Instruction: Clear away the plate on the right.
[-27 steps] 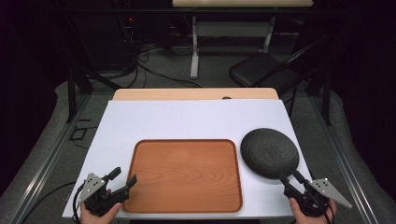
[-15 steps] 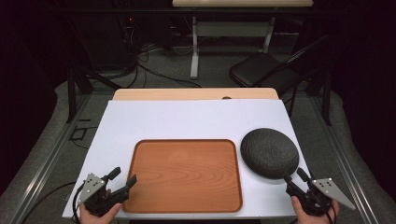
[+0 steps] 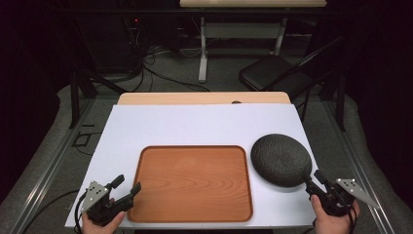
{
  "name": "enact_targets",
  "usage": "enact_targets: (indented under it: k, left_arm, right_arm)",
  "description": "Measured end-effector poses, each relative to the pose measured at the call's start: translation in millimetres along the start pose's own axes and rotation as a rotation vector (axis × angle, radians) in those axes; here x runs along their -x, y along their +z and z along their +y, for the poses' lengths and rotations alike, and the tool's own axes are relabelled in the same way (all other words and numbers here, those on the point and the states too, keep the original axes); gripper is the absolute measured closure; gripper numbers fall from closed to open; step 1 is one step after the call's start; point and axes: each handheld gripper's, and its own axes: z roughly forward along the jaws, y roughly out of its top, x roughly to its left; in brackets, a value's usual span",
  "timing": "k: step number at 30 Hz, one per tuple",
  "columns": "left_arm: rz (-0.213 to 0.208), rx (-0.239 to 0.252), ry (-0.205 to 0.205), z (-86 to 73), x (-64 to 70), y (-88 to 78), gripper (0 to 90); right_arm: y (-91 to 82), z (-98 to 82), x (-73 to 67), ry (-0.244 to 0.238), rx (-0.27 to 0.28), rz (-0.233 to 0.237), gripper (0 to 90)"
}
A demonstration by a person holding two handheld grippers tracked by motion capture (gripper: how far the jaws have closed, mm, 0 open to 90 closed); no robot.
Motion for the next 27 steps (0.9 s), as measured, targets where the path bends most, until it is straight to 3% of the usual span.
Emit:
enact_targets:
  k: [3,4,5,9,12,13,18,19,25,27]
  left_arm:
    - [-0.003,-0.004,0.006,0.2,0.1,0.4,31.2]
    - [-0.003,-0.004,0.006,0.2,0.1,0.4,31.3]
    - [-0.004,-0.005,0.004,0.0,0.2,0.7,31.3]
    - [-0.006,-0.006,-0.003,-0.4,-1.0,1.8,31.5]
    - [-0.009,-0.008,-0.012,-0.5,-1.3,2.4,31.5]
    - [-0.012,-0.010,-0.012,-0.5,-1.3,2.4,31.6]
    - [-0.021,-0.013,-0.015,-0.4,-1.0,2.9,32.0]
    - [-0.020,-0.018,-0.015,-0.4,-1.0,3.3,32.0]
    - [-0.018,-0.023,-0.023,-1.1,-2.1,3.1,32.3]
    - [-0.015,-0.024,-0.025,-0.9,-2.8,2.9,32.3]
  right_arm:
    - [8.9,5.5,12.4,0.074,0.013,-0.030,46.1]
    - [8.9,5.5,12.4,0.074,0.013,-0.030,46.1]
    - [15.6,7.4,21.9,0.127,0.017,-0.049,48.4]
    - [27.7,4.9,35.9,0.182,0.027,-0.101,49.5]
    - [32.5,0.1,41.5,0.199,0.026,-0.112,50.8]
    - [34.8,-3.4,45.9,0.223,0.003,-0.110,52.7]
    - [38.1,-5.9,52.0,0.252,-0.014,-0.098,53.2]
    - [41.1,-8.3,53.9,0.282,-0.029,-0.090,53.7]
    - [49.4,-10.4,60.5,0.351,-0.112,-0.103,54.3]
    - [51.8,-9.7,61.5,0.359,-0.113,-0.108,54.4]
